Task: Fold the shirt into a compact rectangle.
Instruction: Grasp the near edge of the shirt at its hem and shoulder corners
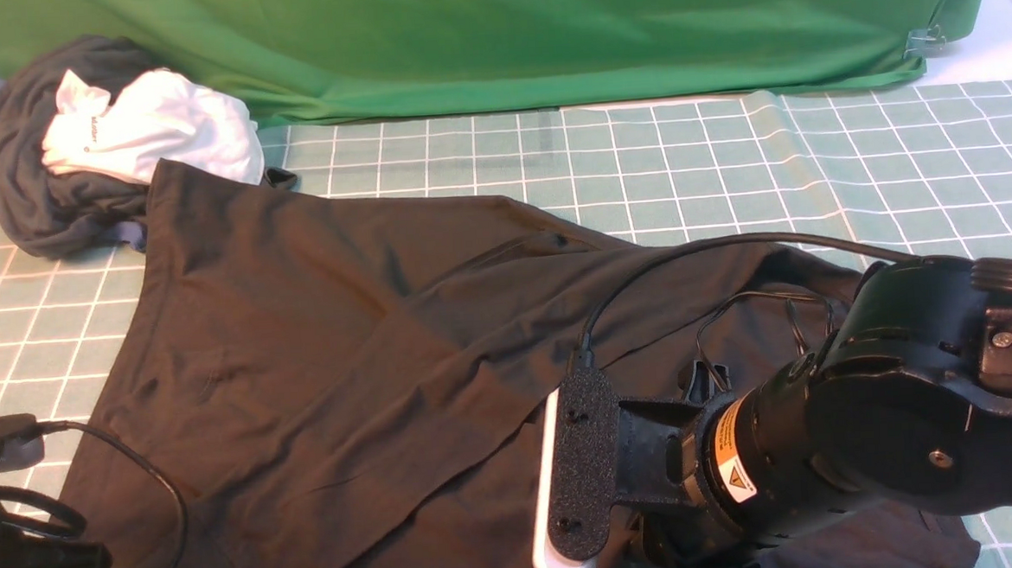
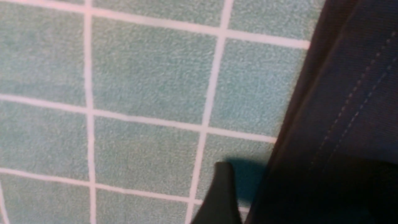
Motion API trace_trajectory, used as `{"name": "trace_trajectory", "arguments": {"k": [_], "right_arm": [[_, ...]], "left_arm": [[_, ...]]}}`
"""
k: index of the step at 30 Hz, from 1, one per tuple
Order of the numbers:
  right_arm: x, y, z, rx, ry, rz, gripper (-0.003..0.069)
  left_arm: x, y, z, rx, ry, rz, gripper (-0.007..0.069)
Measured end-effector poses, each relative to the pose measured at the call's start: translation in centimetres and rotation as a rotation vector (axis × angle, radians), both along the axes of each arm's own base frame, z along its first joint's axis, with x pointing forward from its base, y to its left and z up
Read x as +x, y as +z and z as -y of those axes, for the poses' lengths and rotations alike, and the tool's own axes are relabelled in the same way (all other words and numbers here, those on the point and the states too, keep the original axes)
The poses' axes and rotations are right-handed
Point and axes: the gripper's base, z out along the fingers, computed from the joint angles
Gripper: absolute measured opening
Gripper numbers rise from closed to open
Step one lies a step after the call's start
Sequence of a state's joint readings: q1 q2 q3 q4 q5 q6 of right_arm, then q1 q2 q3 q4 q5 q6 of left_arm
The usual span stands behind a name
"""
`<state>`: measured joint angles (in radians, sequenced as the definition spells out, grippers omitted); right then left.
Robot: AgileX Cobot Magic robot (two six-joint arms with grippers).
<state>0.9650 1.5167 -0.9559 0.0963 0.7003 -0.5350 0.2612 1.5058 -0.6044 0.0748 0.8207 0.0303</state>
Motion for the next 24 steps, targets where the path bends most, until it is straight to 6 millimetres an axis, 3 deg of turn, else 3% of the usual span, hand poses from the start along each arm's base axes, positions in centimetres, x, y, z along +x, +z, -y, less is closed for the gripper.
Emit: {"name": "trace_trajectory", "arguments": {"k": [1,3,5,6,7,8,9,14,20,24], "right_arm": [[0.0,0.0,0.0,0.000,0.000,0.000,0.0033],[0.0,0.0,0.0,0.002,0.001,0.002,0.0033],[0.0,0.0,0.0,0.002,0.001,0.002,0.0033],[0.0,0.0,0.0,0.002,0.001,0.002,0.0033],[0.0,0.0,0.0,0.002,0.001,0.002,0.0033],[0.0,0.0,0.0,0.002,0.001,0.002,0.0033],[0.0,0.0,0.0,0.003,0.001,0.003,0.0033],[0.0,0.0,0.0,0.002,0.001,0.002,0.0033],[0.0,0.0,0.1,-0.008,0.002,-0.005,0.0033],[0.0,0.1,0.1,-0.015,0.004,0.002,0.0033]], "left_arm": [[0.0,0.0,0.0,-0.001,-0.003,-0.001,0.0537],[0.0,-0.1,0.2,-0.025,0.010,0.002,0.0386],[0.0,-0.1,0.3,-0.035,0.012,0.001,0.0315],[-0.1,-0.2,0.4,-0.045,0.015,-0.007,0.0190],[-0.1,-0.2,0.4,-0.046,0.012,-0.012,0.0122],[-0.1,-0.2,0.4,-0.046,0.011,-0.015,0.0111],[-0.1,-0.2,0.4,-0.045,0.010,-0.019,0.0054],[0.1,1.0,0.4,-0.057,0.024,-0.036,0.0008],[0.6,6.8,0.8,-0.058,0.054,0.154,0.0003],[0.6,9.2,1.0,-0.065,0.063,0.240,0.0003]]}}
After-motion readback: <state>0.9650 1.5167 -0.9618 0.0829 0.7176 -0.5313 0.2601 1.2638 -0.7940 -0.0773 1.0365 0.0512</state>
